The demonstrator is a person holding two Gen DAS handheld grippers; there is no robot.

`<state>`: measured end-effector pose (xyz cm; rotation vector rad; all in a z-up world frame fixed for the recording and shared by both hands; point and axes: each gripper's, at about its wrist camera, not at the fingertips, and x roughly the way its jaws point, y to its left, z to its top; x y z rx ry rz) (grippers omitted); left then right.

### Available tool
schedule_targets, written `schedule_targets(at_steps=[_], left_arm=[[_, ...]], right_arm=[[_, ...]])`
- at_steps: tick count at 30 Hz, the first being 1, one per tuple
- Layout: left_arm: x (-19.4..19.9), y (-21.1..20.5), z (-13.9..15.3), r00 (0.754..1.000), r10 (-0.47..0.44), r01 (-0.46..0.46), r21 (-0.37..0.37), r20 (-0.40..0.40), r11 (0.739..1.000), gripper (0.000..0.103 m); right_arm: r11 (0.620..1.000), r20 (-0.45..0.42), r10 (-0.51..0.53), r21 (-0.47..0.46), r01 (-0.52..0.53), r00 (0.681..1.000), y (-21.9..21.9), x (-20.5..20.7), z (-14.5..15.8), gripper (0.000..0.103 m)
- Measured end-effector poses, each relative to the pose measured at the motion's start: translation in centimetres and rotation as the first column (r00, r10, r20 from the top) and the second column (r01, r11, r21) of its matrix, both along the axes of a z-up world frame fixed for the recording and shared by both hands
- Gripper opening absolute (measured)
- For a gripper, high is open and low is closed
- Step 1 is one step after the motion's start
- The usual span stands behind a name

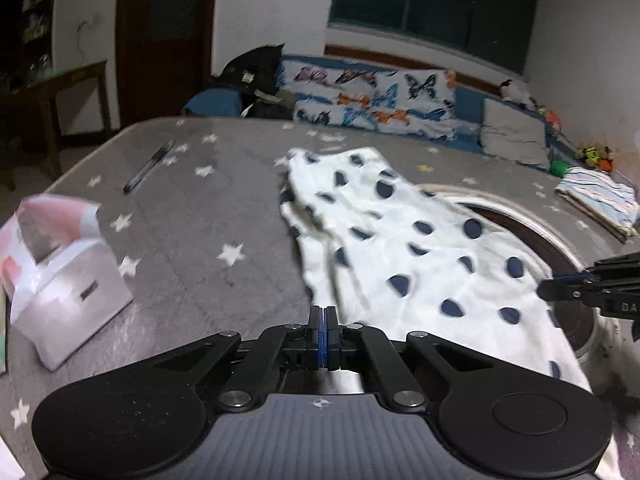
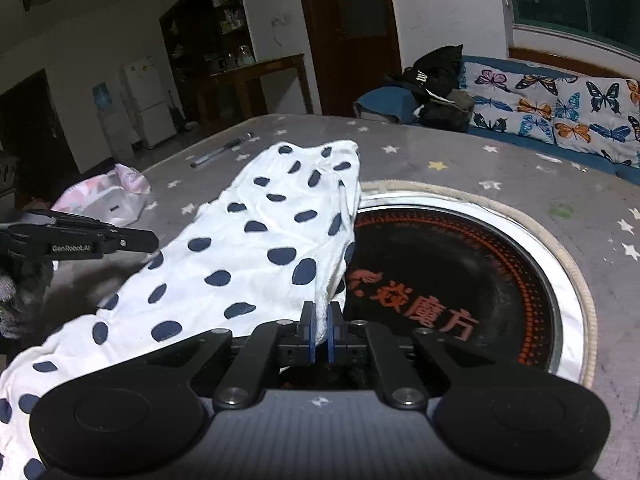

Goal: Fold clothes

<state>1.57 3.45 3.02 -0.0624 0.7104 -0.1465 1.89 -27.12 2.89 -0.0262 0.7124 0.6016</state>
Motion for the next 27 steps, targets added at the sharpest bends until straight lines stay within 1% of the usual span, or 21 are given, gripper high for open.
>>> schedule_targets(at_steps=[2,4,6,10,13,16,17,18,19,25,27], left_arm=[[0.0,0.2,-0.1,1.000,0.003,-0.003,-0.012,-0.009,1.000,0.000],[-0.2,0.4,0.2,1.000,-0.003,0.003,-0.038,-0.007,0.999,0.001],[-0.4,0.1,0.7,1.000,-0.019,0.019,-0.048,0.013,0.999,0.003],[-0.1,-0.8,0.5,0.999,-0.038,0.038,-0.025,0.012,0.999,0.005],[0.3,-1.2,0.0,0.999,-0.045,0.045,-0.025,0.001,0.999,0.006],[0.5,-1.4,-0.2,0.999,-0.053,0.053,-0.026,-0.004,0.998,0.013],[0.5,-1.5,-0.2,0.999,-0.050,0.050,-0.026,-0.004,0.998,0.018],[0.6,-1.5,-0.1,0.999,-0.048,0.047,-0.025,-0.004,0.999,0.026],[0.6,-1.5,-0.1,0.999,-0.047,0.047,-0.029,-0.002,0.998,0.029],[1.3,-1.9,-0.1,0.998,-0.065,0.065,-0.026,0.006,0.998,0.027],[1.8,-1.8,-0.3,0.999,-0.048,0.048,-0.026,0.001,0.998,0.027]], right_arm=[[1.000,-0.017,-0.006,0.000,0.006,1.000,0.0,0.2,-0.3,0.005],[1.000,-0.020,-0.016,0.006,0.016,1.000,-0.1,0.2,-0.3,0.010],[1.000,-0.015,-0.022,0.011,0.022,1.000,-0.2,0.2,-0.1,0.012],[1.000,-0.014,-0.018,0.000,0.018,1.000,-0.1,0.2,0.0,0.014],[1.000,-0.017,-0.020,0.005,0.020,1.000,-0.1,0.1,-0.1,0.014],[1.000,-0.020,-0.018,0.007,0.018,1.000,-0.1,0.1,-0.2,0.014],[1.000,-0.021,-0.016,0.007,0.016,1.000,-0.1,0.2,-0.2,0.014],[1.000,-0.022,-0.015,0.006,0.015,1.000,-0.1,0.2,-0.3,0.014],[1.000,-0.023,-0.014,0.006,0.014,1.000,-0.1,0.2,-0.3,0.014],[1.000,-0.027,-0.013,0.004,0.013,1.000,0.2,0.2,-0.7,0.015],[1.000,-0.029,-0.011,0.006,0.012,1.000,0.1,0.2,-0.7,0.016]])
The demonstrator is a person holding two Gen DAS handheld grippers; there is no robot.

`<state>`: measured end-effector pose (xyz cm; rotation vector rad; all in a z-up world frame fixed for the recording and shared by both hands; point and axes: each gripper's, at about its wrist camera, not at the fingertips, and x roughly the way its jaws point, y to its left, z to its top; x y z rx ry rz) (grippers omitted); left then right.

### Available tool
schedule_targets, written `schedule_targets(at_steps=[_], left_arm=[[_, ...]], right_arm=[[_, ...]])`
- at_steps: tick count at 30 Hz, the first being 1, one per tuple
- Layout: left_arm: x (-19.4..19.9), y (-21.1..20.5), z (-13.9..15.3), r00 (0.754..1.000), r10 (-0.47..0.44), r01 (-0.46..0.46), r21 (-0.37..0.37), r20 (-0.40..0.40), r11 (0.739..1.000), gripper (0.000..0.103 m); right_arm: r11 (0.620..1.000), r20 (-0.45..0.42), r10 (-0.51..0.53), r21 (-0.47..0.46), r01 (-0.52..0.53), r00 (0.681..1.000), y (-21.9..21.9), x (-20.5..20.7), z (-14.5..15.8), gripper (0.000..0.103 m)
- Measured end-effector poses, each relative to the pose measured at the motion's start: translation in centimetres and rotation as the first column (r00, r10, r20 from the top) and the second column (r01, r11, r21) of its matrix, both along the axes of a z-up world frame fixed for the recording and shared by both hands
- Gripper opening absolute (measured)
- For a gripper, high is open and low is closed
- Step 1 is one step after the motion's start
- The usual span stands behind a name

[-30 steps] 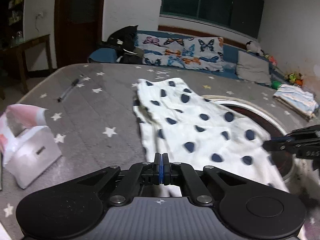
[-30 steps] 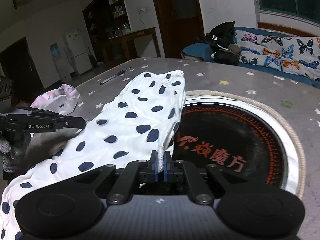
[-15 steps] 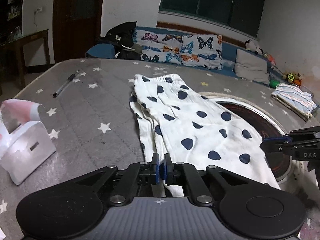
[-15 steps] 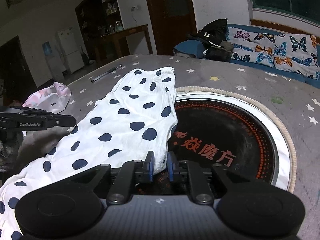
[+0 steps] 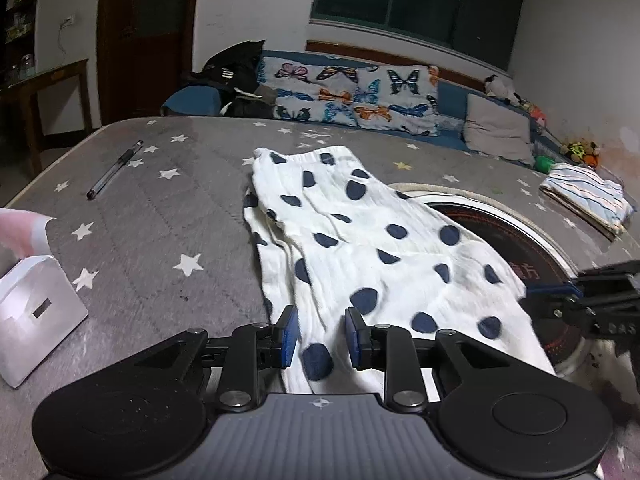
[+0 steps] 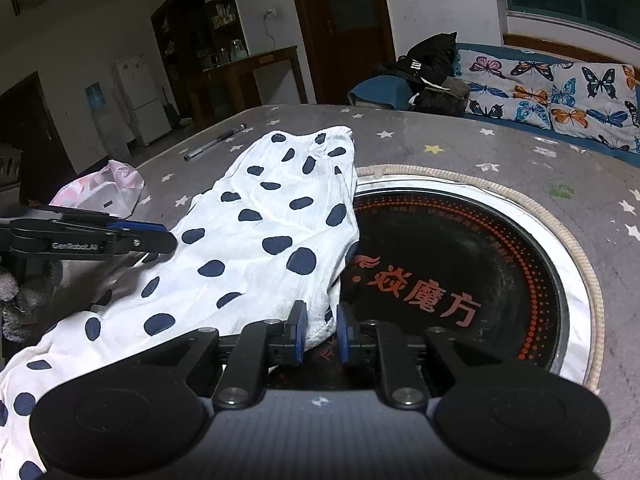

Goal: Fold clothes

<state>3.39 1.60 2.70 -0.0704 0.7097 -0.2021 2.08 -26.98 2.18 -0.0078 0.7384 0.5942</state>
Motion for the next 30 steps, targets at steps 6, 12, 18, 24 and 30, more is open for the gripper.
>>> schedule_targets(at_steps=[6,12,18,24,30], left_arm=[[1.2,0.7,-0.1,1.000,0.028,-0.028,-0.054,0.000,0.998,0.007],[-0.1,0.4,1.3,0.996,0.051,-0.050,-0.029,0.069,0.998,0.003],[0.1,0.3,1.1,0.994,0.085,-0.088,0.044,0.066,0.995,0.003],[0.5,0.6,-0.4,0.994,0.107,-0.108,0.055,0.015,0.993,0.009],[-0.9,0.3,1.8,0.992,0.102,-0.105,0.037,0.069,0.994,0.010]], right_arm=[[1.000,0.000,0.003,-0.002,-0.003,1.000,0.0,-0.1,-0.1,0.016],[1.000,-0.001,-0.006,-0.004,0.006,1.000,-0.2,-0.1,-0.2,0.021],[1.000,0.004,-0.006,-0.013,0.006,1.000,-0.3,-0.1,-0.5,0.022],[0.999,0.023,0.002,-0.037,-0.002,1.000,-0.2,-0.1,0.0,0.022],[1.000,0.078,0.015,-0.026,-0.013,0.997,0.6,-0.4,1.5,0.022]])
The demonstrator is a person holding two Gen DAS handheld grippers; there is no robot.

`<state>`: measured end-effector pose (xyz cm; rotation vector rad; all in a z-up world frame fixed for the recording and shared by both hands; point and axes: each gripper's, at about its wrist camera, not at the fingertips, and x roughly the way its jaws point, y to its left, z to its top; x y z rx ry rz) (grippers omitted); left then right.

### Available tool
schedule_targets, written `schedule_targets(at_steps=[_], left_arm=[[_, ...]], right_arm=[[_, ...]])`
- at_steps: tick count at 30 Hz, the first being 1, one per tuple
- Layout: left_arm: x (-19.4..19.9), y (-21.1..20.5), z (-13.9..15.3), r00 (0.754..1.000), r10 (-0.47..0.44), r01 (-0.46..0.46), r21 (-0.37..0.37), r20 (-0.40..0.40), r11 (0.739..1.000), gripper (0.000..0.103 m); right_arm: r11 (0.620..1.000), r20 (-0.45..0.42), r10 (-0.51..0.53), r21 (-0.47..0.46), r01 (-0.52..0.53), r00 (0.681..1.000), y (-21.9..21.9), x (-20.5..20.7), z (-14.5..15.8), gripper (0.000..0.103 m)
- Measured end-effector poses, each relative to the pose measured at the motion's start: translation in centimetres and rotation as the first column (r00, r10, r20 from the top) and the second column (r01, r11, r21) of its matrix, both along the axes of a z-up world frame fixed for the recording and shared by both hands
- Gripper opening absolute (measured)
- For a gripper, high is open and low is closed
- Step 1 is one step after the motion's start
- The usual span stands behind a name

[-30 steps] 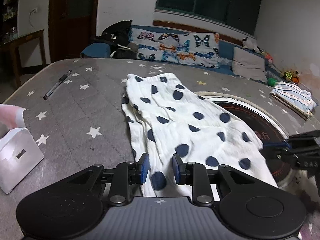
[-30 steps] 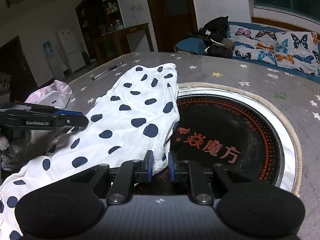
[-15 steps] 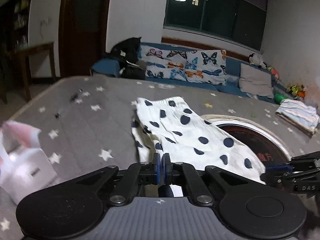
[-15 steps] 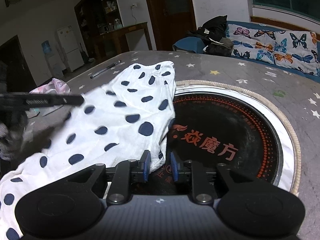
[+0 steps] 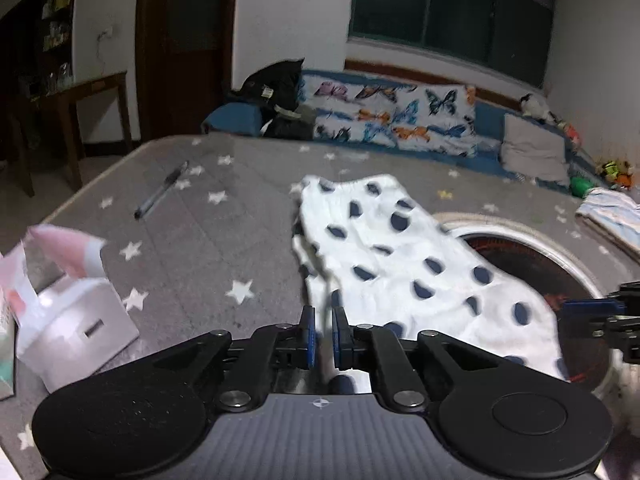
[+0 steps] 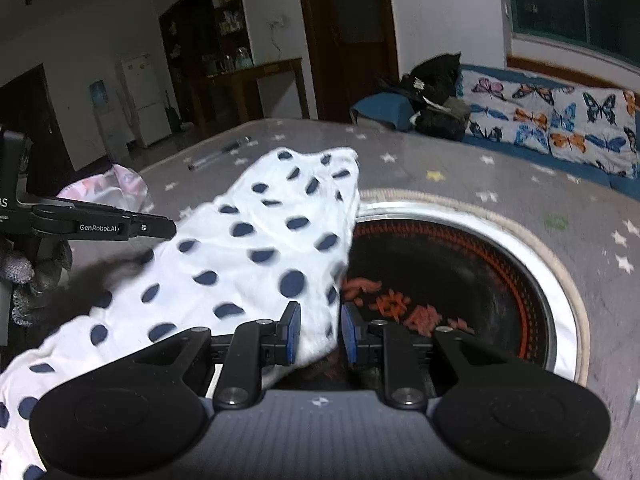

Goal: Fold clothes

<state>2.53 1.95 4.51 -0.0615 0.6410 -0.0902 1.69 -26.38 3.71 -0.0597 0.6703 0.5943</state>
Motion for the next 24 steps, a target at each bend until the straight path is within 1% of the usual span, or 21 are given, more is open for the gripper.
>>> schedule_targets(at_steps=[4,7,9,14,15,18,20,24], left_arm=[[-1.6,-1.3,0.6,0.990,-0.138,0.138,-0.033,0.001,0.990,0.010],[-2.2,-2.3,-0.3,0.975,-0.221,0.219,-0.050,-0.035,0.975,0.009],[-2.5,-3.1,-1.0,0.966,-0.253,0.251,-0.033,-0.057,0.967,0.009],[-3.5,-3.4,-2.1,0.955,-0.286,0.288,0.018,-0.079,0.957,0.009],[-3.7,-3.3,-2.0,0.956,-0.282,0.284,0.019,-0.079,0.959,0.009],[-4.4,-3.3,-1.3,0.956,-0.290,0.290,0.005,-0.054,0.957,0.009],[-4.8,-3.7,-0.9,0.951,-0.307,0.307,0.003,-0.041,0.952,0.009],[-5.7,-4.2,-1.2,0.941,-0.334,0.335,0.014,-0.049,0.942,0.009]], right_arm=[[0.999,0.004,0.045,0.003,-0.045,0.999,1.3,-0.1,0.2,0.022],[0.996,-0.009,0.089,-0.011,-0.090,0.996,2.5,-0.4,-0.2,0.022],[0.994,-0.020,0.110,-0.024,-0.111,0.994,2.8,-0.7,-0.5,0.022],[0.986,-0.027,0.133,-0.102,-0.135,0.991,3.3,-1.8,-1.1,0.021],[0.984,-0.023,0.133,-0.112,-0.135,0.991,3.3,-2.0,-1.0,0.021],[0.983,-0.004,0.143,-0.116,-0.142,0.990,3.3,-2.8,-0.3,0.022],[0.981,0.001,0.166,-0.099,-0.165,0.986,3.7,-3.3,0.2,0.022],[0.972,-0.024,0.216,-0.087,-0.217,0.976,5.0,-4.0,0.0,0.022]])
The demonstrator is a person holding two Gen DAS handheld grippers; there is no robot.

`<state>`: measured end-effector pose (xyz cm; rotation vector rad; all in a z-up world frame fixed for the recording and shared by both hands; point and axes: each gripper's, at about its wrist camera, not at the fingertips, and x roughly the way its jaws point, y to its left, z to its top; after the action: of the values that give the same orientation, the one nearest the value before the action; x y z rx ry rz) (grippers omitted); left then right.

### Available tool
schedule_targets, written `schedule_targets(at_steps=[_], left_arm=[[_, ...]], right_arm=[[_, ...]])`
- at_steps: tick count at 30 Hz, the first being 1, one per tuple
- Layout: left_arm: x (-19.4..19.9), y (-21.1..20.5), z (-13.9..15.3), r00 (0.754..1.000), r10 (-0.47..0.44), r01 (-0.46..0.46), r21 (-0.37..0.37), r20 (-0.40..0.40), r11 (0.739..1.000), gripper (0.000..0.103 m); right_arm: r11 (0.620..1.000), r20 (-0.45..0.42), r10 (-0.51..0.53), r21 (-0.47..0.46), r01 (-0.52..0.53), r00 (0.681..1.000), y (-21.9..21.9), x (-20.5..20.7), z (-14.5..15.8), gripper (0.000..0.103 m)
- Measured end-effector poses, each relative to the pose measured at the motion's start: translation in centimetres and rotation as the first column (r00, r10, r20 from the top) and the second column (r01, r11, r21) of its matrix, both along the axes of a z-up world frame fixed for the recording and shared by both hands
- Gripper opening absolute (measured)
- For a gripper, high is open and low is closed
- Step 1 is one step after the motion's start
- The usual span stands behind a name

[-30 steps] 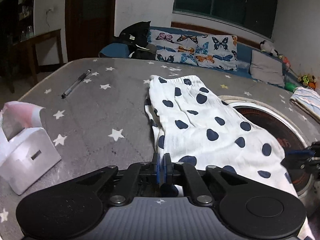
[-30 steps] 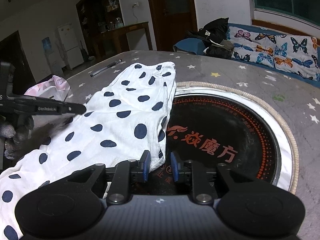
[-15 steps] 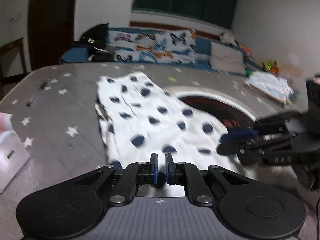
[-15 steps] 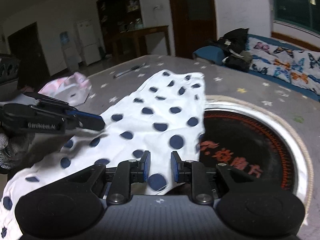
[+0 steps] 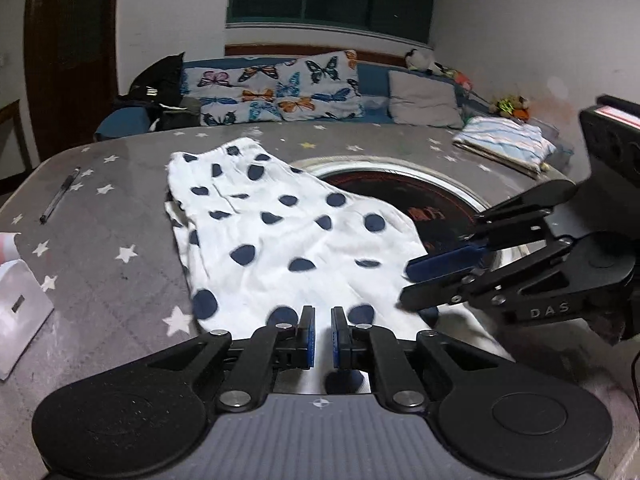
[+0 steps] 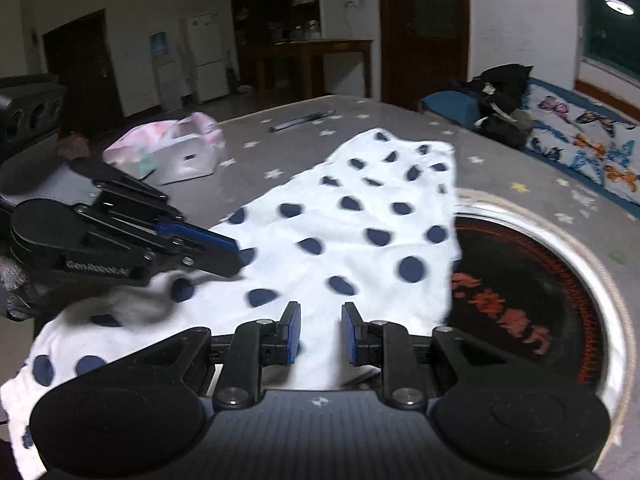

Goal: Fold clothes

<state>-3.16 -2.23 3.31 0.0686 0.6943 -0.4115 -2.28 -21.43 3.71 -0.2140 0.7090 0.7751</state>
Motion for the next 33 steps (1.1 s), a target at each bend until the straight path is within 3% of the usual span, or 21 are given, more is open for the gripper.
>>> schedule_targets(at_steps=[5,12,23,33], left_arm=[[-1.1,0.6,-0.9,1.000,0.003,-0.002,0.022,-0.022,1.000,0.012],[-2.8,0.7,-0.5,1.000,-0.020,0.020,0.042,0.009,0.999,0.033],[-5.6,0.8,-0.6,0.998,-0.046,0.043,0.089,0.034,0.995,0.038],[-6.6,0.8,0.7,0.996,-0.041,0.034,0.086,0.075,0.996,0.043]], right_arm=[[0.999,-0.017,0.019,-0.032,-0.019,1.000,0.3,-1.0,-0.6,0.023],[0.998,-0.002,0.064,-0.029,-0.064,0.998,0.2,-3.8,0.7,0.032],[0.988,-0.015,0.139,-0.060,-0.139,0.990,1.3,-7.5,0.1,0.032],[0.985,0.046,0.166,-0.055,-0.163,0.985,0.6,-10.8,2.6,0.041]])
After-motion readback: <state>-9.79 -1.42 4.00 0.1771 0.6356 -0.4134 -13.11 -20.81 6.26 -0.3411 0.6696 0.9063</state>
